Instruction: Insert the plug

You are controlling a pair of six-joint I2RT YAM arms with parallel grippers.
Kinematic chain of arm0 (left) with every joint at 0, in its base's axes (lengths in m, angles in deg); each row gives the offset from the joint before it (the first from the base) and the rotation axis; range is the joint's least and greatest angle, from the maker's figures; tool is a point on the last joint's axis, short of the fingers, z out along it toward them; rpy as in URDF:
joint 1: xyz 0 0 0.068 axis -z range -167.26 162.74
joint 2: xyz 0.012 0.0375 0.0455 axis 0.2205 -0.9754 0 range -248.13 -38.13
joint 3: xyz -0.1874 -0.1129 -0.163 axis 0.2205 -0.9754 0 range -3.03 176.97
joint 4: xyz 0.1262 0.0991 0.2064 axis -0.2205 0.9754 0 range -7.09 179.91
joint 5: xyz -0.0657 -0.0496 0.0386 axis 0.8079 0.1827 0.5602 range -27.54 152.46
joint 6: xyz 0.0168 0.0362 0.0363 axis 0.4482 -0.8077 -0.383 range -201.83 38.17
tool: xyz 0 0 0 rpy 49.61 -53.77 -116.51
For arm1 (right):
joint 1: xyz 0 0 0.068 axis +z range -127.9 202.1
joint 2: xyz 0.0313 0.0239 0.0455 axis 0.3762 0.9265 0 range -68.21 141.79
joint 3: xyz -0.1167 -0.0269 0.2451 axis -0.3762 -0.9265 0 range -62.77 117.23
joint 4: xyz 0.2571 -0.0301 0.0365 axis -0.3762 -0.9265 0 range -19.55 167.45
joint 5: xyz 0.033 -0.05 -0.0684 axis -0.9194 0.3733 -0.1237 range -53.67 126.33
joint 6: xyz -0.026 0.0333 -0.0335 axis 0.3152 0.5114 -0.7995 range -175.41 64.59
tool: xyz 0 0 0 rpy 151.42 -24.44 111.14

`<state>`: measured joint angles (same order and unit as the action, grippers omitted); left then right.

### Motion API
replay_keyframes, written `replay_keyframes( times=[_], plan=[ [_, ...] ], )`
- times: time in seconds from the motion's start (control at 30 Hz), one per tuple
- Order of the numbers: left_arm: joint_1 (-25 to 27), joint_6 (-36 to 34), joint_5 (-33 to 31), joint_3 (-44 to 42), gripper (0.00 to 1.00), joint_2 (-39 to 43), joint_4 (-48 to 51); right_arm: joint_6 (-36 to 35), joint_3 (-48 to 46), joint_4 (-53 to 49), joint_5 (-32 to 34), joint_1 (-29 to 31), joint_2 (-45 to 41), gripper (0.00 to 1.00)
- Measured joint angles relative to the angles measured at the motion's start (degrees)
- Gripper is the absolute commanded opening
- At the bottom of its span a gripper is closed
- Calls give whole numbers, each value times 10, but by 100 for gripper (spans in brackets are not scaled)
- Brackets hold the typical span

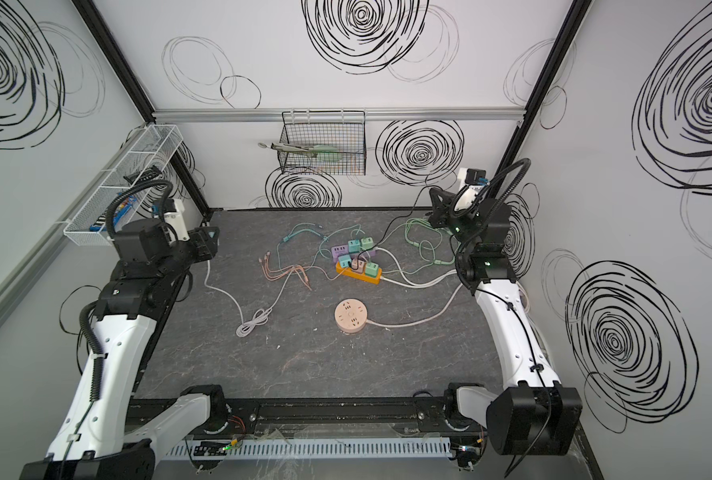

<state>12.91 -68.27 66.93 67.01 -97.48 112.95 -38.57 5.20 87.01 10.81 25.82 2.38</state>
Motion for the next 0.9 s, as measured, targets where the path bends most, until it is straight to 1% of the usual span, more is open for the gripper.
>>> replay_keyframes(
  times=[0.07,0.17,0.27,0.33,0.43,0.57,0.73,0.9],
  plan=[
    [48,-12,-24,-2,0,-5,0,-28,28,-19,-4,47,23,0],
    [99,-35,-47,-7,0,-5,-1,-66,59,-42,-2,128,68,0],
    [126,-53,-71,-9,0,-5,-1,-92,84,-64,-2,204,119,0],
    [129,-58,-91,-10,0,-4,-1,-104,108,-76,-1,245,152,0],
    [114,-57,-128,-12,0,1,0,-120,169,-101,5,300,195,0],
    [57,-46,-145,-19,0,13,1,-134,265,-110,32,340,216,0],
    [1,-30,-132,-37,0,31,2,-150,316,-89,87,342,193,0],
    [-14,-23,-103,-40,0,31,3,-172,347,-83,130,338,183,0]
  ],
)
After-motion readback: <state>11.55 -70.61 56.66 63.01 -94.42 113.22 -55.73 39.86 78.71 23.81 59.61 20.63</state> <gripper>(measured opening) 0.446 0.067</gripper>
